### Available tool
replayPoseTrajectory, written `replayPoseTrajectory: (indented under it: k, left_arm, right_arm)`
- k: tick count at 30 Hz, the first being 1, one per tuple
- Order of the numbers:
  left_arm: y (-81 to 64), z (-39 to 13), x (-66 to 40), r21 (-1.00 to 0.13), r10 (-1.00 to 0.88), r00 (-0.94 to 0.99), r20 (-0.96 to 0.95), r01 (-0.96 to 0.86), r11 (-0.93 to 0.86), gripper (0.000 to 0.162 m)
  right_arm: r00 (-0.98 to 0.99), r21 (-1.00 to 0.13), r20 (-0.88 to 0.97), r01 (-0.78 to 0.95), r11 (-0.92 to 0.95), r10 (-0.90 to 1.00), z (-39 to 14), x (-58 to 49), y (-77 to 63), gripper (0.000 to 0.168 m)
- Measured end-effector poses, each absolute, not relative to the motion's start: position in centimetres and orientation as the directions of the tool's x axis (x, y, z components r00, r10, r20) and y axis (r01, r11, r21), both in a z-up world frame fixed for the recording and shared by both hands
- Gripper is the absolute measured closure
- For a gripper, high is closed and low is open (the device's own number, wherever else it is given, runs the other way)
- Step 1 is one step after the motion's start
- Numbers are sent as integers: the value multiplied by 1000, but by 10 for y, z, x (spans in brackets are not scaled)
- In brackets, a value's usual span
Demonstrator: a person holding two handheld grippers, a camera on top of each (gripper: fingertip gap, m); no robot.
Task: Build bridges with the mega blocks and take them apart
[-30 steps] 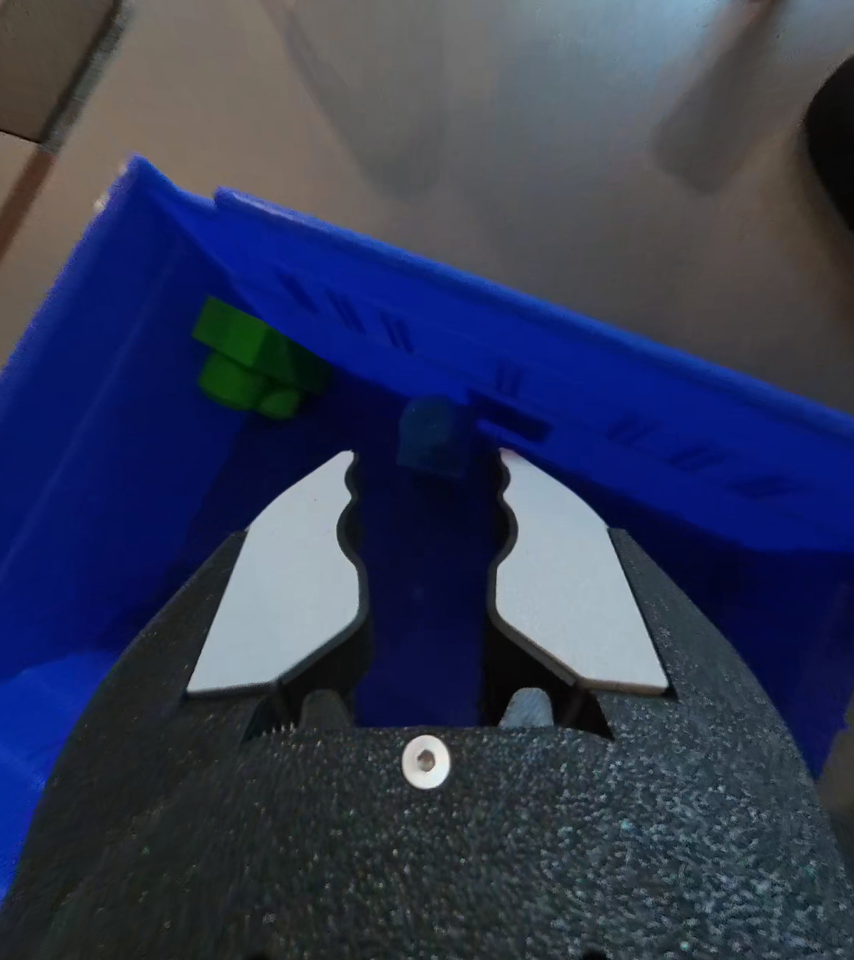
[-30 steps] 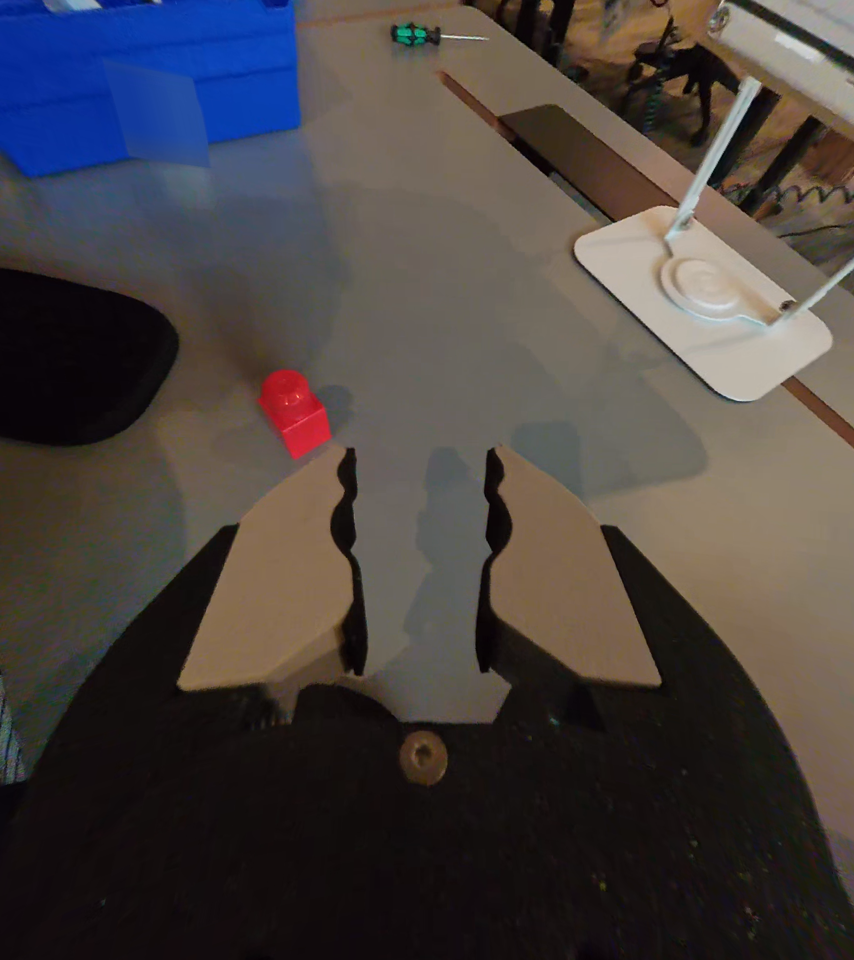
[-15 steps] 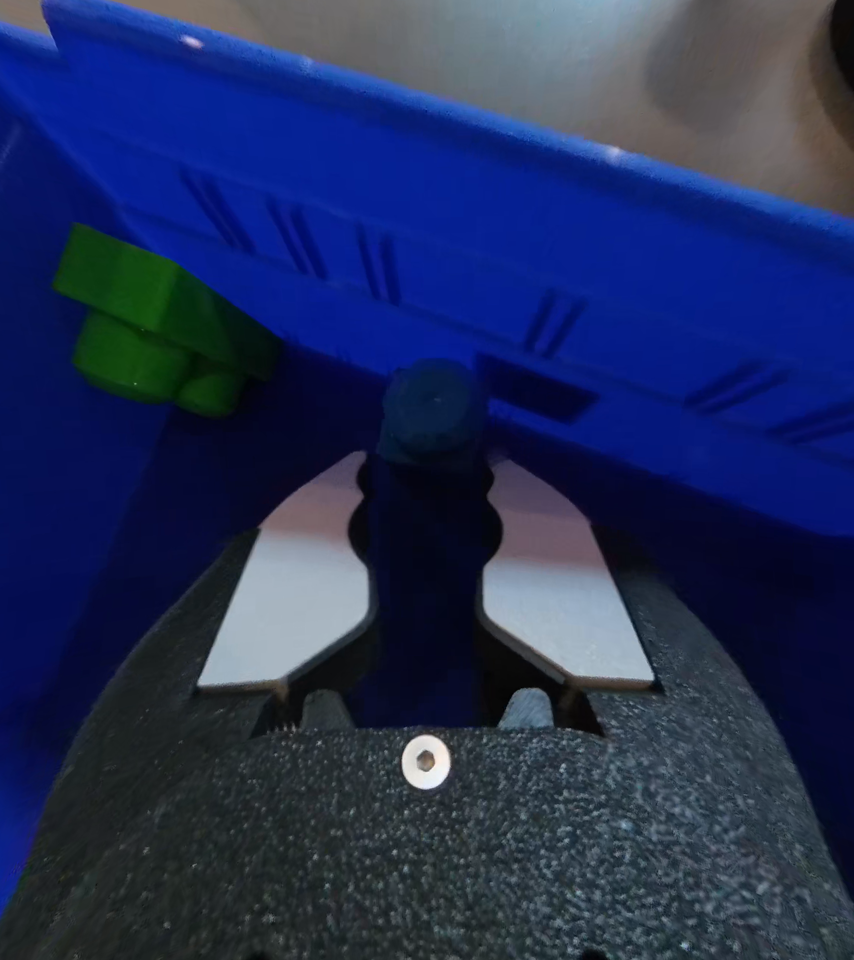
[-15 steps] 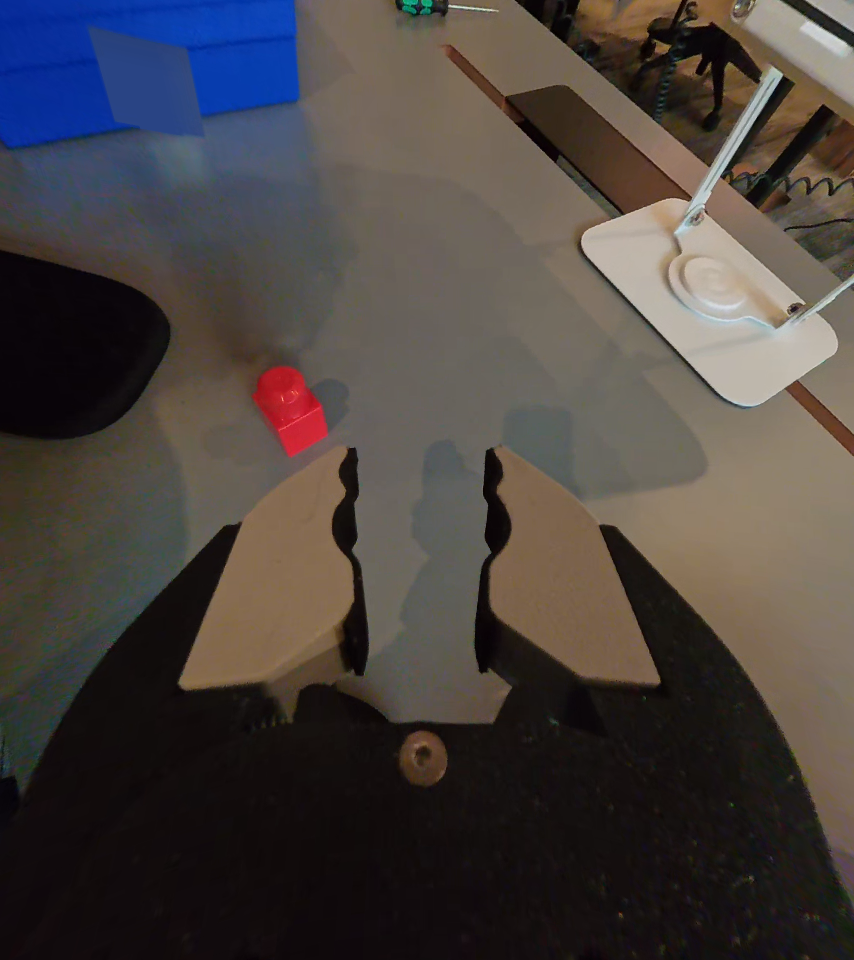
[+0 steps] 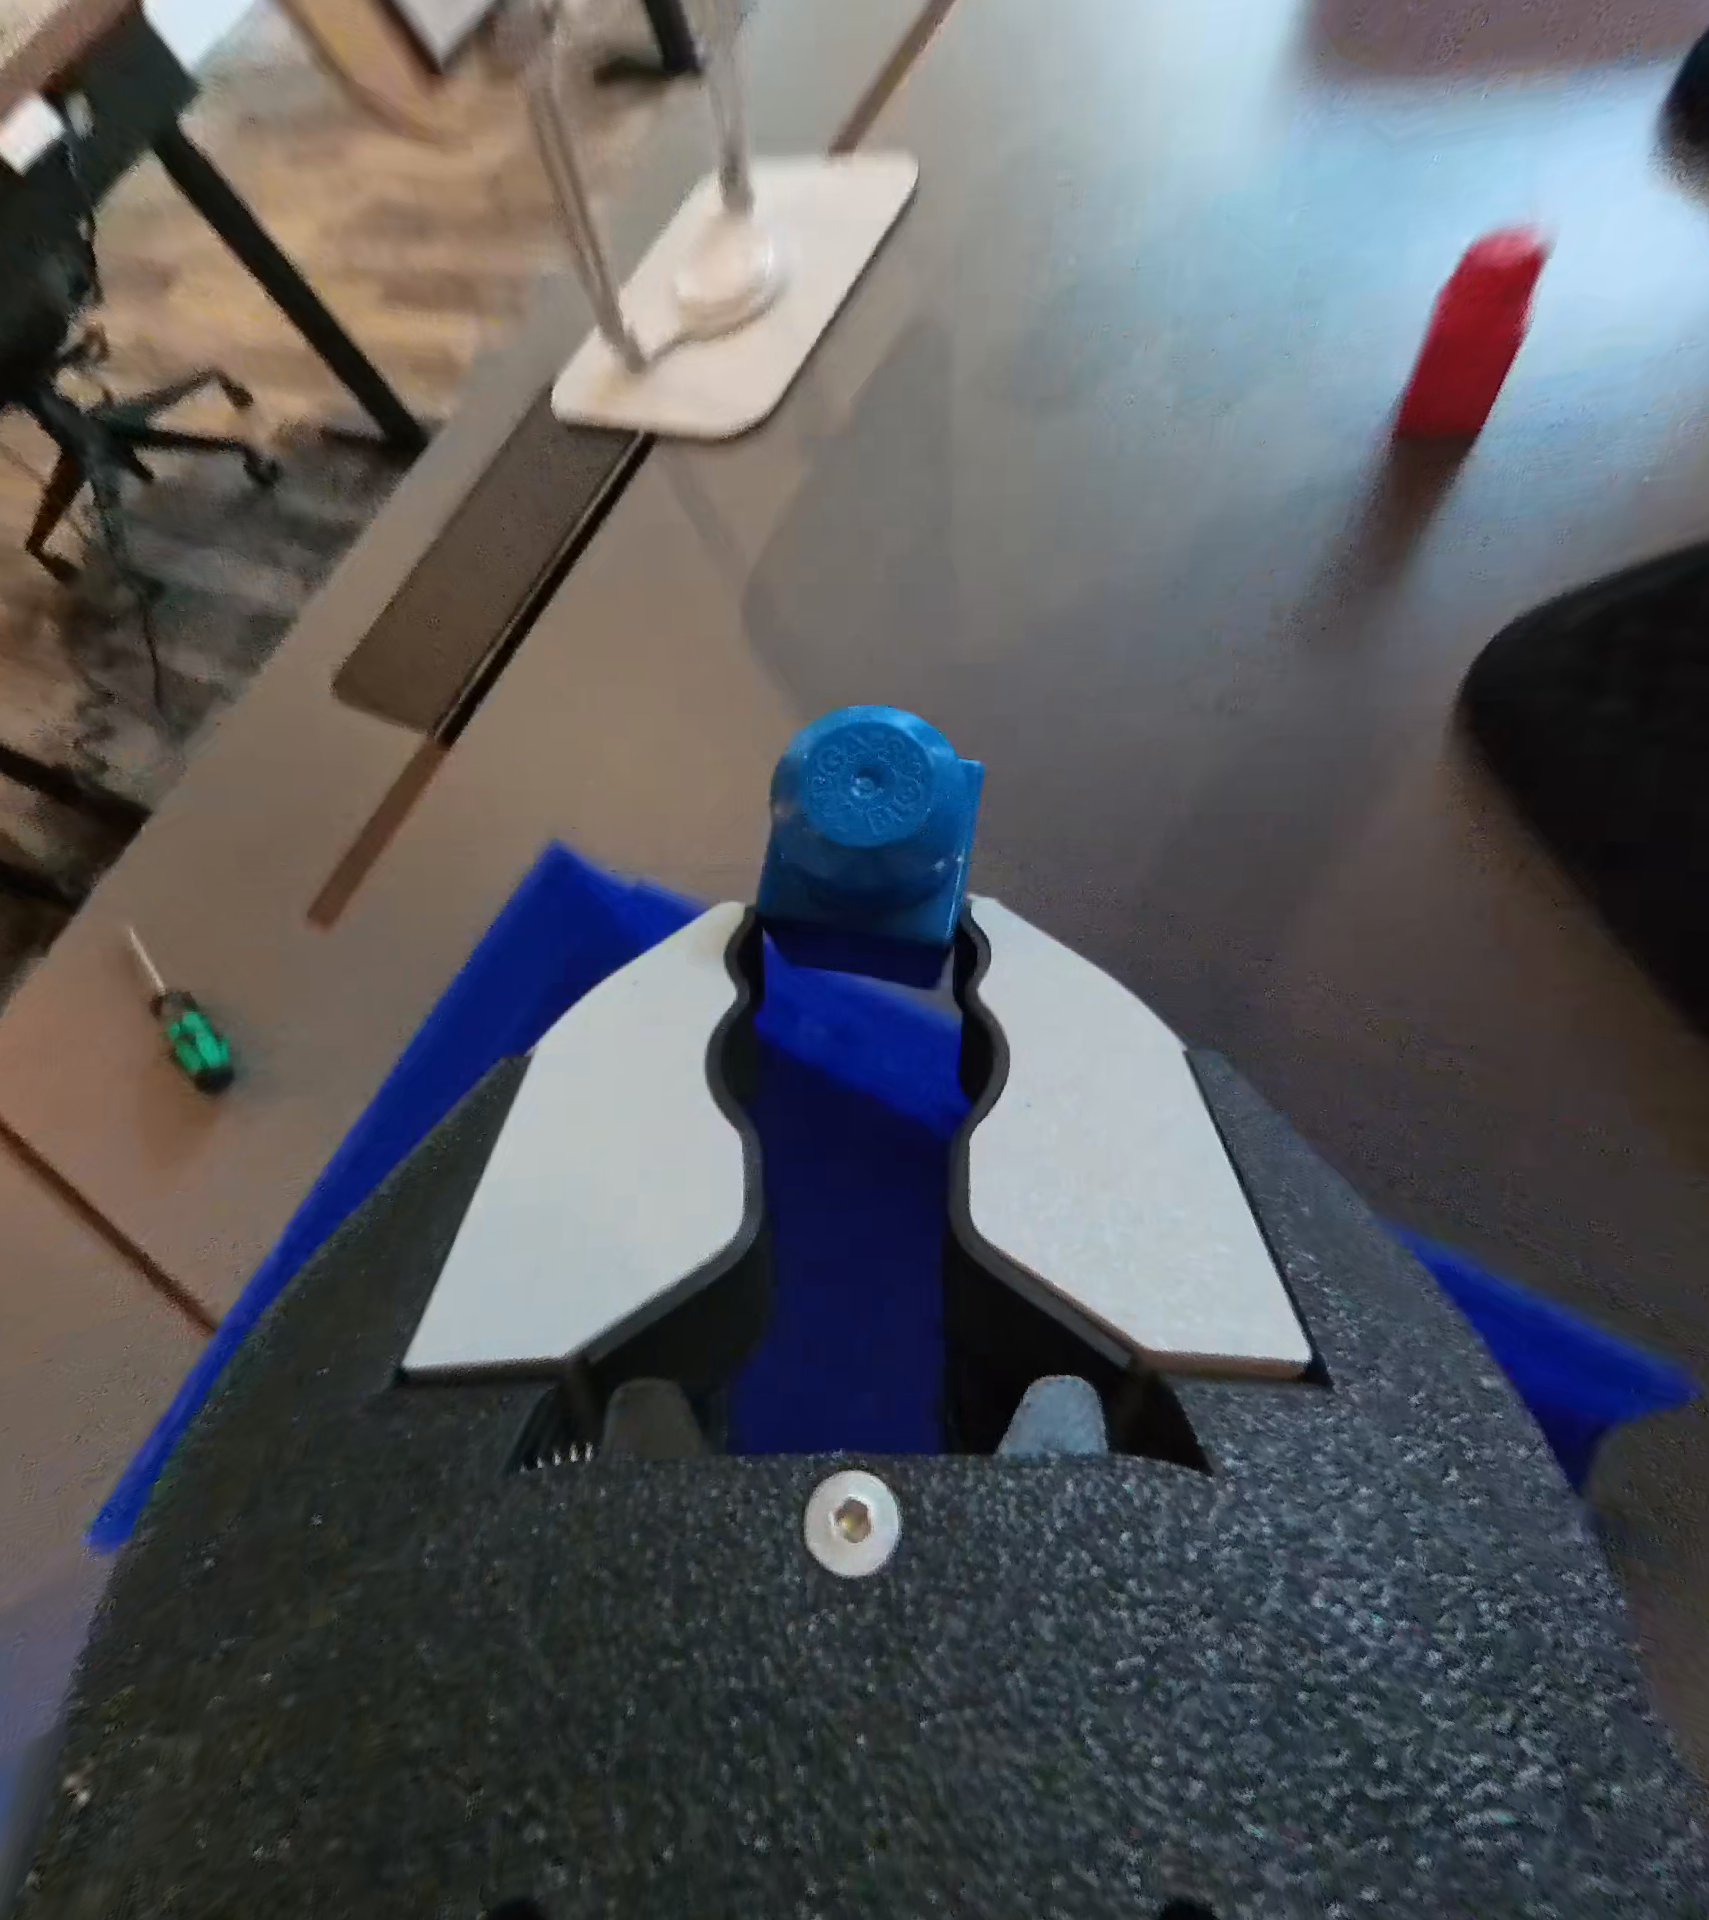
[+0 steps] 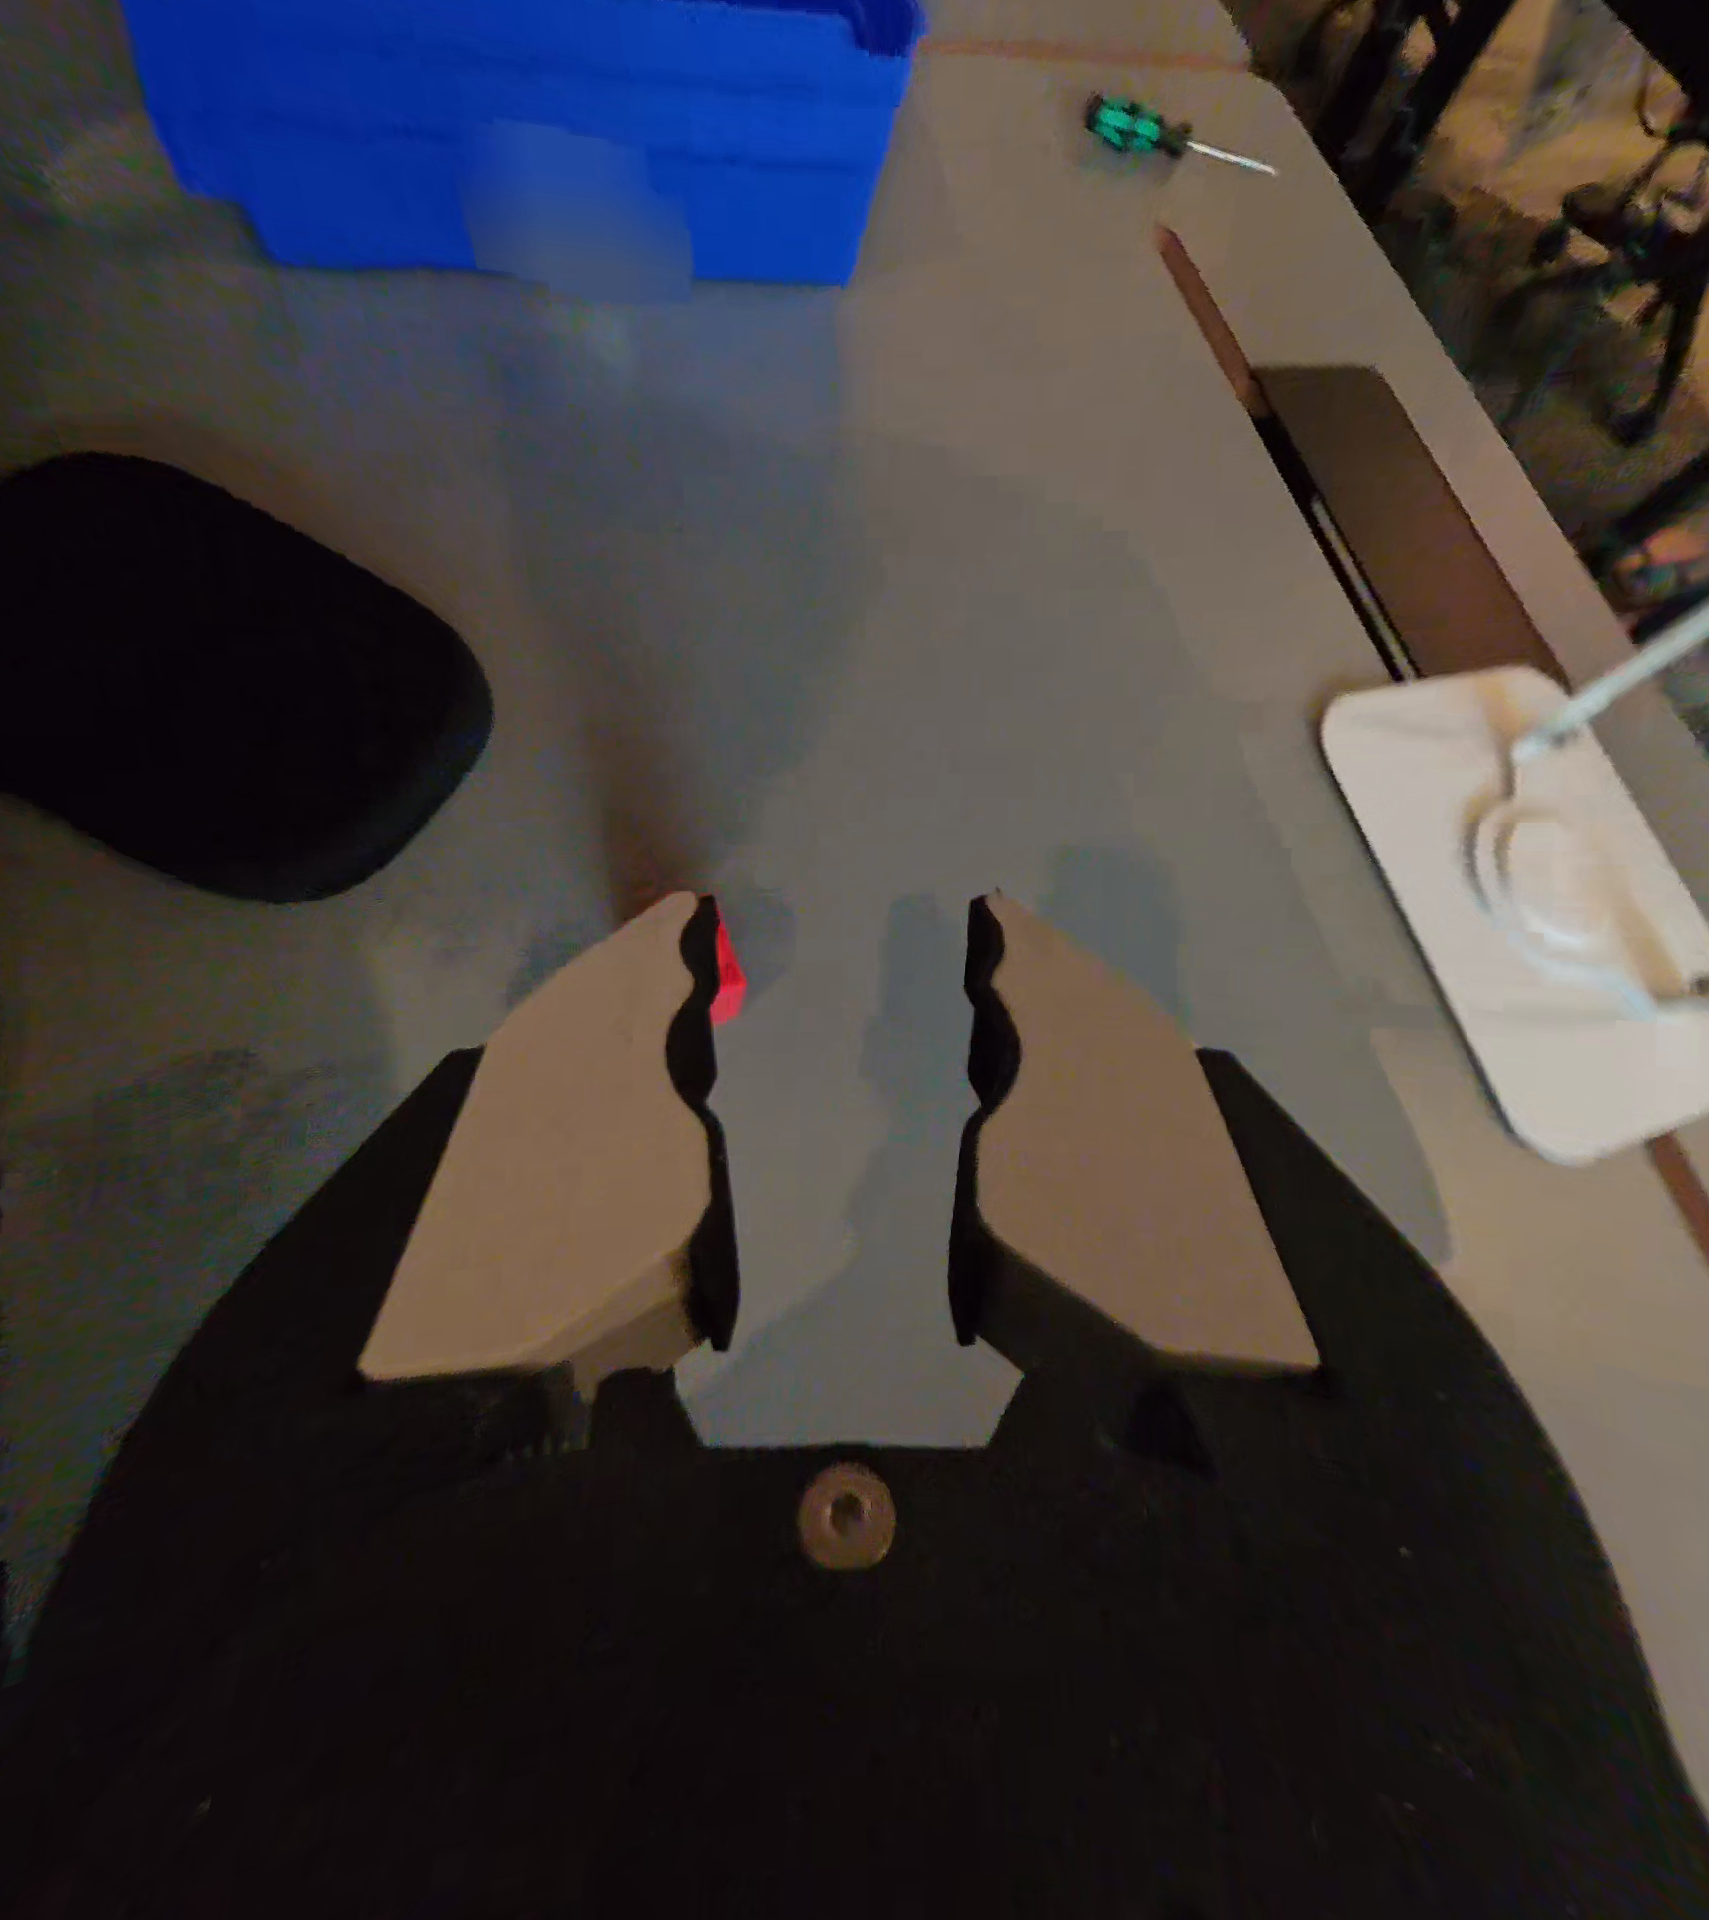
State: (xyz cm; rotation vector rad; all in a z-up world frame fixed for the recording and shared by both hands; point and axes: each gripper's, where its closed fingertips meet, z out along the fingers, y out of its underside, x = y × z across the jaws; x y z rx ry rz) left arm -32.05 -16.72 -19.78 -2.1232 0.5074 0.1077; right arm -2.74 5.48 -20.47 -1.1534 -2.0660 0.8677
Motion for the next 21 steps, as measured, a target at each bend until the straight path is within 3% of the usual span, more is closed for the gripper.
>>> replayPoseTrajectory:
  k: [6,12,21]
  left_arm:
    - [-132,-175,-246,-800,-352,906,-236,-386,-459,127]
    - [-96,-195,-174,-771,-368,908,-199,-377,-514,127]
    - [-67,-227,-88,-748,-488,859,-155,-425,-510,127]
  right_arm:
    - [-569,-776,247,370,512,785,-177,-62,6,123]
    - [-663,-772,268,287,568,699,-172,-76,-37,122]
    - [-710,-776,211,296,557,671,-195,-75,-61,122]
